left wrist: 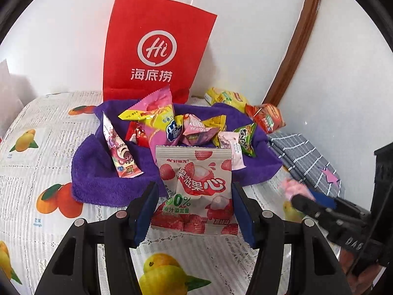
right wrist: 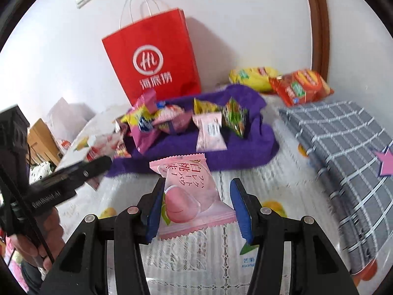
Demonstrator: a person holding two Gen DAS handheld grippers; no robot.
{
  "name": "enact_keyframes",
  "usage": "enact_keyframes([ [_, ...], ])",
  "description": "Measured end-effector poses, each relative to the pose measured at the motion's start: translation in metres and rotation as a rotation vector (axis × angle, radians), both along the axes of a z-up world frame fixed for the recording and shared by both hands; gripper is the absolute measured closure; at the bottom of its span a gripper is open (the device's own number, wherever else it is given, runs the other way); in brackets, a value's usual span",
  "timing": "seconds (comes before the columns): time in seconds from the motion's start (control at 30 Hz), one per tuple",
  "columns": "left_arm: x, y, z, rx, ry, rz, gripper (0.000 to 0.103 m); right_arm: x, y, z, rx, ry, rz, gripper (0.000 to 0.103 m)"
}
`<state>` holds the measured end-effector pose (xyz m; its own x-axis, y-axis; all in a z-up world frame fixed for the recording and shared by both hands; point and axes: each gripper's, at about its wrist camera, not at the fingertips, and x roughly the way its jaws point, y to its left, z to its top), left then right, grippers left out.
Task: Organize snacks
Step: 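Carry both packets over the purple towel and lower them onto it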
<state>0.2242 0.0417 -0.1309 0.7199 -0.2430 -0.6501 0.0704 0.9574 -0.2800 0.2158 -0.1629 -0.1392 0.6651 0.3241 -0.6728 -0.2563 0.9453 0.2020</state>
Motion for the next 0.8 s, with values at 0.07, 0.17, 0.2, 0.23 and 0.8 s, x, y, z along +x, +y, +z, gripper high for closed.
enact_keyframes([
  [0.07,-0.001,0.002,0.002,-0.012,-0.007,0.003,0.046,-0.001,0.001,0.008,0.004,-0.012,0.0,0.051],
  [0.17,-0.002,0.006,0.003,-0.029,-0.014,0.008,0.046,-0.001,0.003,0.015,0.009,-0.026,0.002,0.051],
  [0.2,-0.003,0.007,0.003,-0.034,-0.016,0.01,0.046,-0.001,0.004,0.017,0.004,-0.028,0.001,0.051],
  [0.23,-0.003,0.008,0.004,-0.041,-0.019,0.011,0.046,-0.001,0.004,0.017,0.0,-0.029,0.0,0.051],
  [0.8,-0.007,0.018,0.008,-0.072,-0.029,0.024,0.046,0.015,0.02,0.027,0.003,-0.023,0.018,0.051],
])
